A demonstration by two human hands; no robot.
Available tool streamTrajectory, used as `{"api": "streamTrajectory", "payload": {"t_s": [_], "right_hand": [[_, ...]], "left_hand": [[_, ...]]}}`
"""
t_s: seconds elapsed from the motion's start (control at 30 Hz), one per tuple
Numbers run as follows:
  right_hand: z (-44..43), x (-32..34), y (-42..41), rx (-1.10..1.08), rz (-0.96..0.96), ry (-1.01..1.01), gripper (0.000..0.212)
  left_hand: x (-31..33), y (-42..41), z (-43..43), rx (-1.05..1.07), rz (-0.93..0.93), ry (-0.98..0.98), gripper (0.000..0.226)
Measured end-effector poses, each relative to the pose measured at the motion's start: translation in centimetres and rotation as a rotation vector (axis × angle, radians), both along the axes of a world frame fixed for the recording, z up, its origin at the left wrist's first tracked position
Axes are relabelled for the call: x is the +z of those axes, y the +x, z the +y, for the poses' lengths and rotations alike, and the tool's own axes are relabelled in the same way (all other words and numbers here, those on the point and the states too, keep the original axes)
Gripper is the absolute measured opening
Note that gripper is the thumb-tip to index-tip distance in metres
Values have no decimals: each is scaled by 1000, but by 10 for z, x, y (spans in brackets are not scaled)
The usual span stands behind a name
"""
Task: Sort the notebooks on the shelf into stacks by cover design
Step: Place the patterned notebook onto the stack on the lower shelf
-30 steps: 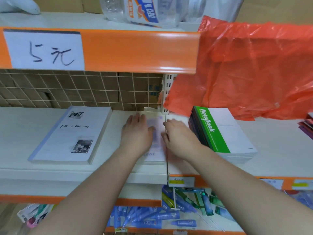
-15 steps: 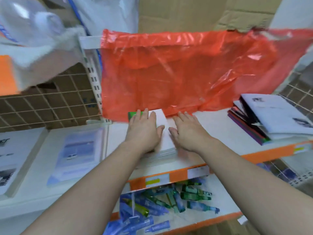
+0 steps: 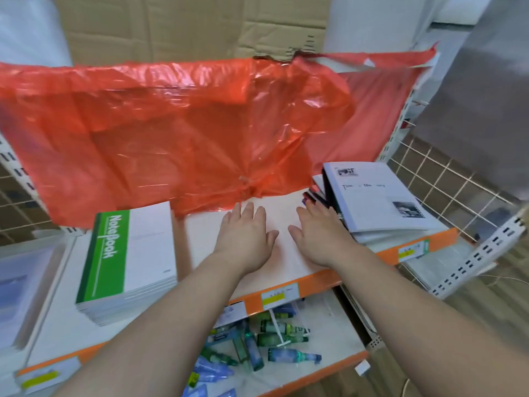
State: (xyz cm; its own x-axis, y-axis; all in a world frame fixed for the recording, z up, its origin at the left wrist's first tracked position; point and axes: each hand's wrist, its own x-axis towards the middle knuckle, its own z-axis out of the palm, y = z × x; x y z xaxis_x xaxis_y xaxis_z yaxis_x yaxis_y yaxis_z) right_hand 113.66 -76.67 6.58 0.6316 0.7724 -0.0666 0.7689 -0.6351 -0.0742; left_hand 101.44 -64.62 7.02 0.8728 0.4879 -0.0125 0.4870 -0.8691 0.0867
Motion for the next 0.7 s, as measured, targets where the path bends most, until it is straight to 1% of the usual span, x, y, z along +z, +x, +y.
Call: {"api": "streamTrajectory", "payload": {"t_s": [0.23,0.37,0.5,0.6,0.7], "right_hand": [[-21,-8,32,-79,55,12,60],[-31,-7,47,-108,65,34,60],[-56,-4,76,-189,65,60,58],[-81,-4,100,-287,75,42,57],[-106,-9,123,-391,60,26,56]], "left_hand": [[-11,46,-11,-98,40,2,62],[-10,73,-15,-145,18,-2,60],[-9,108,-31,-219,-3,-37,63],[-13,138,-46,-289,-65,-42,54],[-16,159,-63,-333,-77,-57,48]]}}
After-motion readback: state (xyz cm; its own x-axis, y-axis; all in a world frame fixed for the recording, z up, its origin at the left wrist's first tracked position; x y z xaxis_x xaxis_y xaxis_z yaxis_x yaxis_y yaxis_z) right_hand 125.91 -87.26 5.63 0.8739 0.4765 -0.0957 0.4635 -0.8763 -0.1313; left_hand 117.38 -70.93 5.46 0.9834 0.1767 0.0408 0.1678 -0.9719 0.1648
